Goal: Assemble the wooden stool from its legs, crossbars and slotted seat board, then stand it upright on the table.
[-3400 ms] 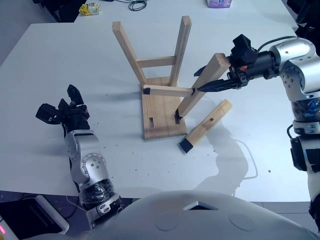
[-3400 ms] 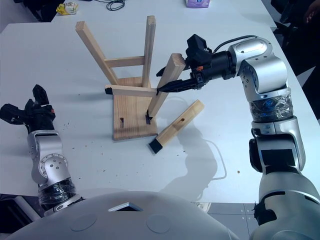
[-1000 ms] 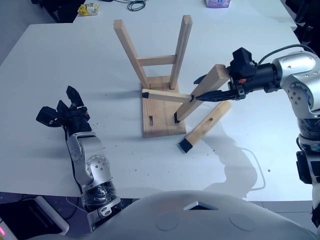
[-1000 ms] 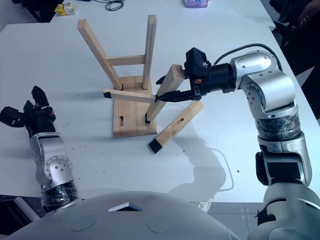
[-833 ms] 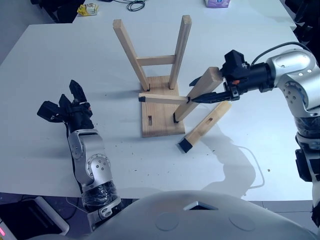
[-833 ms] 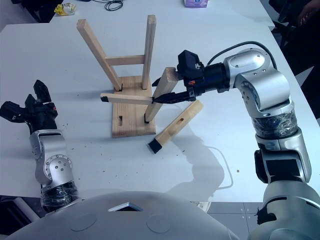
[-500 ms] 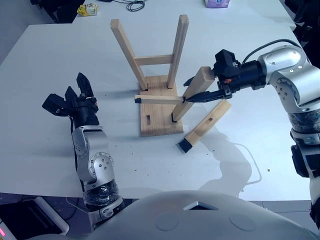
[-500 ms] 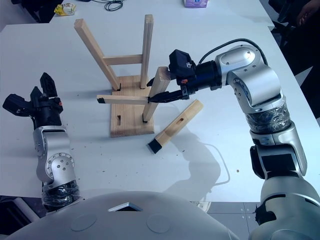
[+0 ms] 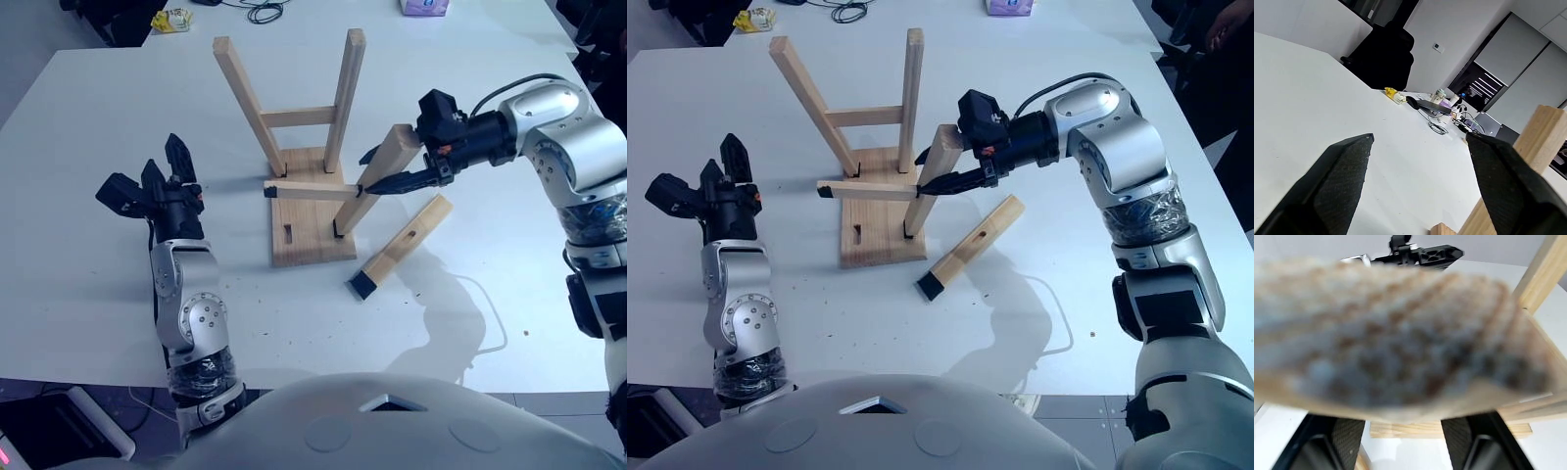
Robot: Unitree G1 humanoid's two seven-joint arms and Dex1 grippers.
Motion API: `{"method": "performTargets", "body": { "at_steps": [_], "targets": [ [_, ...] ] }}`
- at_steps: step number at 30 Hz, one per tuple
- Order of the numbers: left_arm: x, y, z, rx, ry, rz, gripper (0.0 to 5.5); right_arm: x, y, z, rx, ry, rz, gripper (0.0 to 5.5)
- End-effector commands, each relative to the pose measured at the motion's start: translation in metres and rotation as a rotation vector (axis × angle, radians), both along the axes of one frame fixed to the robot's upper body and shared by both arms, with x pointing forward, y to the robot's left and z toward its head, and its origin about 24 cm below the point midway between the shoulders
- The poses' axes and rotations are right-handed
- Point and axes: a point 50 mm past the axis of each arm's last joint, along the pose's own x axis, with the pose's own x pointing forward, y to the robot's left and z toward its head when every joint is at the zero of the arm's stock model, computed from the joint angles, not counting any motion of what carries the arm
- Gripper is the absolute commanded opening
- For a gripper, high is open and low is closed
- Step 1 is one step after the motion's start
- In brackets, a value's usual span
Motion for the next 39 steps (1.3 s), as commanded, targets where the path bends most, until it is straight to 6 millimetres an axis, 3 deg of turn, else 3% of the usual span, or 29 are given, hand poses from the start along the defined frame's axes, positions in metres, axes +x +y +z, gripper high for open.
{"method": "performTargets", "body": {
  "at_steps": [1, 7, 16, 21, 32, 39],
  "targets": [
    [0.0, -0.001, -0.003, -0.001, 0.013, 0.005, 3.5, -0.027, -0.017, -0.064, -0.248, 0.125, 0.001, 2.05],
    [0.001, -0.001, -0.002, -0.005, 0.01, 0.008, 3.5, -0.045, -0.017, -0.066, -0.241, 0.141, -0.032, 2.05],
    [0.006, -0.003, -0.002, 0.008, 0.0, -0.036, 3.5, -0.023, -0.022, -0.02, -0.192, 0.171, -0.013, 2.05],
    [0.002, -0.007, -0.005, -0.003, -0.001, -0.029, 3.5, -0.014, -0.023, -0.01, -0.273, 0.145, 0.061, 2.05],
    [-0.005, -0.009, -0.01, -0.005, 0.031, -0.012, 3.5, -0.037, -0.008, -0.048, -0.343, 0.12, 0.114, 2.05],
    [-0.004, -0.014, -0.011, -0.009, 0.032, -0.024, 3.5, -0.037, 0.001, -0.051, -0.354, 0.16, 0.134, 2.05]
  ]
}}
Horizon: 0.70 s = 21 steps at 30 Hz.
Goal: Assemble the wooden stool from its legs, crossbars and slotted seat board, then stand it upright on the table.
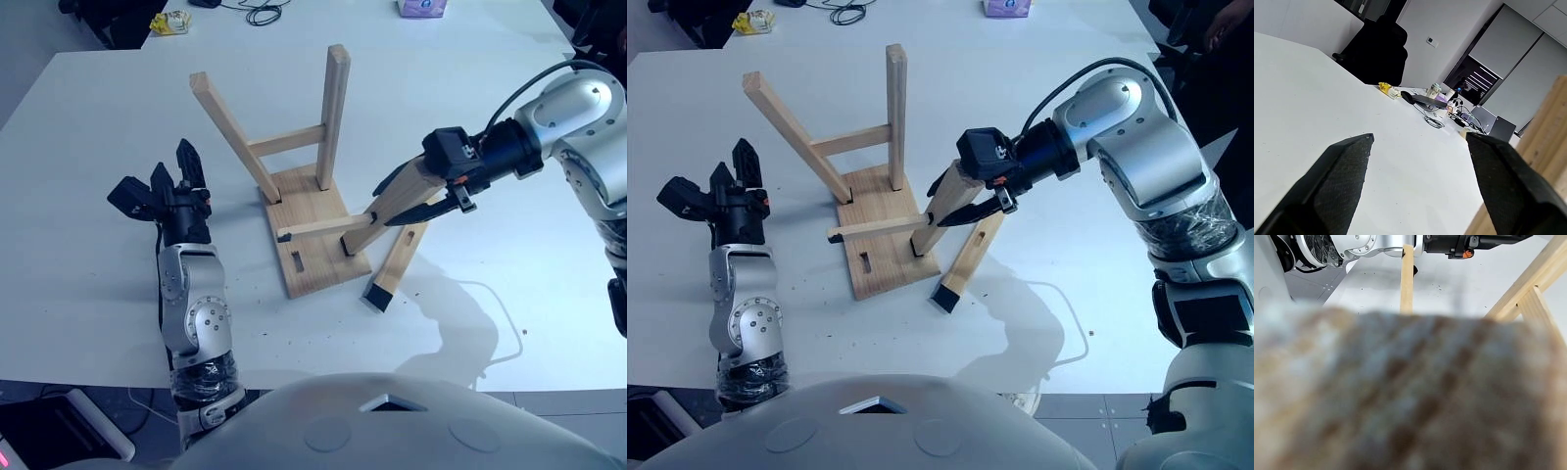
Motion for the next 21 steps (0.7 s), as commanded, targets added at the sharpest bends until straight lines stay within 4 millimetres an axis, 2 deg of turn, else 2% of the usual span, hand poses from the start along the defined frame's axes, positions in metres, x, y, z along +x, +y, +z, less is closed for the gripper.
{"method": "performTargets", "body": {
  "at_steps": [1, 10, 16, 21],
  "targets": [
    [-0.001, -0.008, -0.003, -0.025, 0.012, 0.0, 3.5, -0.008, 0.001, -0.065, -0.185, 0.268, -0.037, 2.05],
    [0.0, -0.021, -0.003, -0.032, -0.004, -0.064, 3.5, 0.002, -0.003, -0.063, -0.263, 0.313, 0.024, 2.05],
    [0.002, -0.027, -0.005, -0.039, -0.012, -0.076, 3.5, 0.003, 0.002, -0.067, -0.305, 0.317, 0.062, 2.05],
    [0.003, -0.027, -0.005, -0.036, -0.016, -0.077, 3.5, -0.011, -0.001, -0.076, -0.316, 0.268, 0.07, 2.05]
  ]
}}
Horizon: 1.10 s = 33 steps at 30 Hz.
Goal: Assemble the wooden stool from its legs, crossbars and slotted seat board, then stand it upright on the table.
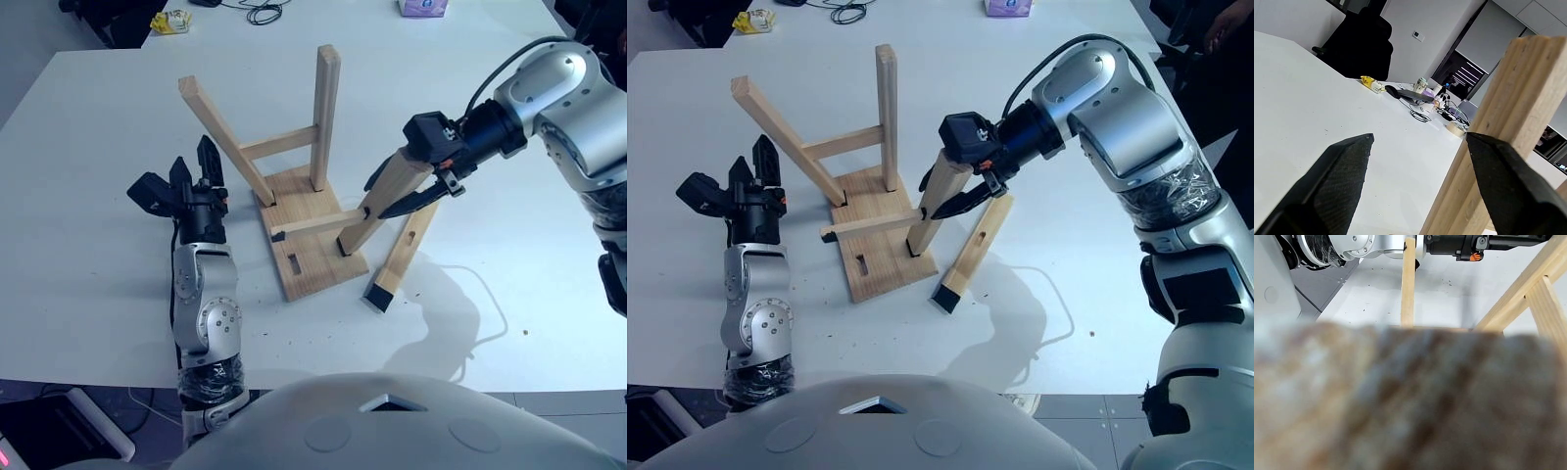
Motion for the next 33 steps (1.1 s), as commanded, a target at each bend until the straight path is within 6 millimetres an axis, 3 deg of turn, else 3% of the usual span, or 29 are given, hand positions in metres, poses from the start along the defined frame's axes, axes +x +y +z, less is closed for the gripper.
{"method": "performTargets", "body": {
  "at_steps": [1, 10, 20, 33],
  "targets": [
    [0.0, -0.01, -0.006, -0.042, 0.011, -0.006, 3.5, -0.032, -0.014, -0.086, -0.256, 0.206, 0.005, 2.05],
    [0.003, -0.013, -0.006, -0.035, 0.003, -0.02, 3.5, -0.044, 0.003, -0.1, -0.248, 0.212, -0.027, 2.05],
    [0.003, -0.02, -0.005, -0.04, -0.017, -0.059, 3.5, -0.046, 0.003, -0.101, -0.277, 0.354, -0.053, 2.05],
    [0.007, -0.025, -0.003, -0.025, -0.032, -0.087, 3.5, -0.051, 0.01, -0.12, -0.312, 0.279, -0.067, 2.05]
  ]
}}
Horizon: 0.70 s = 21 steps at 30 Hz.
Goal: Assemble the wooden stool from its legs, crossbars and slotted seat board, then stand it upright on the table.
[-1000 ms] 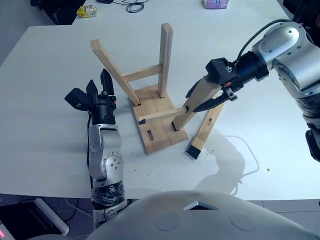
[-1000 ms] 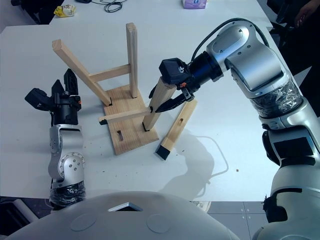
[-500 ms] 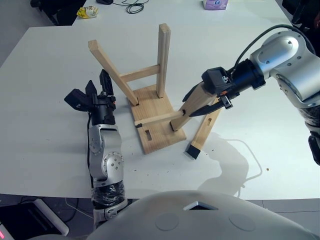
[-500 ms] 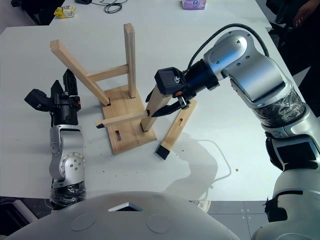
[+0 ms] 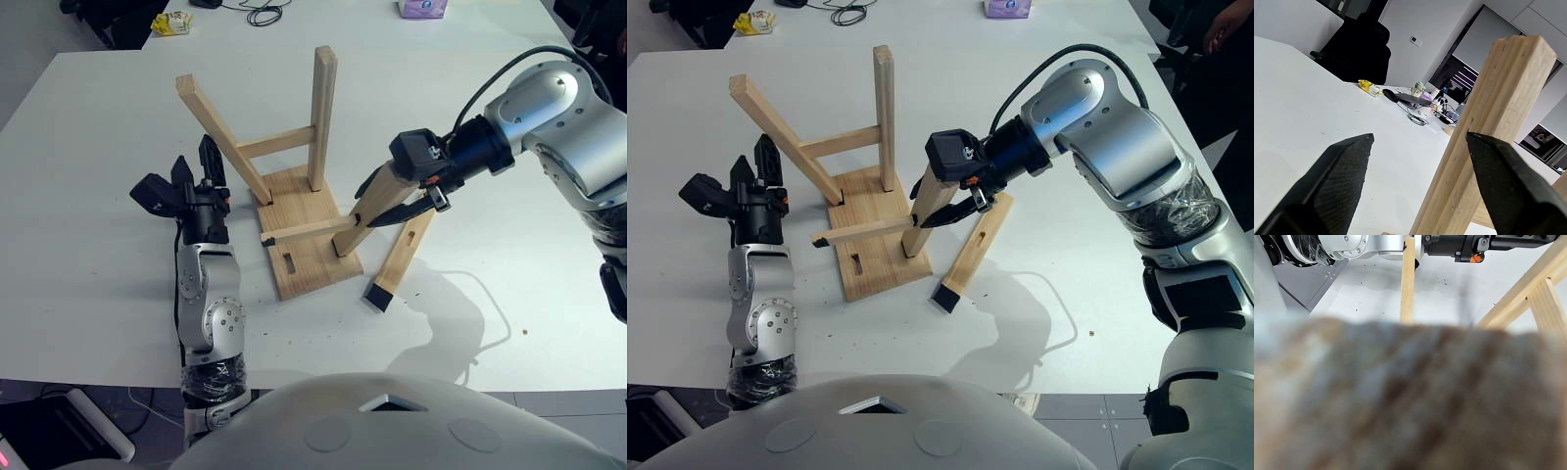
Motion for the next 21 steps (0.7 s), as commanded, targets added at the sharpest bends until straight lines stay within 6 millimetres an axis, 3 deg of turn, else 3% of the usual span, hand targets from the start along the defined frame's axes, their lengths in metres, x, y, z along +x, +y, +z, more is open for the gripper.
{"method": "performTargets", "body": {
  "at_steps": [1, 12, 21],
  "targets": [
    [0.005, -0.023, 0.0, -0.027, -0.015, -0.091, 3.5, -0.036, 0.0, -0.116, -0.306, 0.35, -0.045, 2.05],
    [-0.003, -0.032, 0.001, -0.022, -0.021, -0.145, 3.5, -0.046, -0.002, -0.116, -0.318, 0.448, -0.096, 2.05],
    [-0.01, -0.017, 0.0, -0.006, -0.015, -0.062, 3.5, -0.013, -0.046, -0.086, -0.3, 0.304, -0.205, 2.05]
  ]
}}
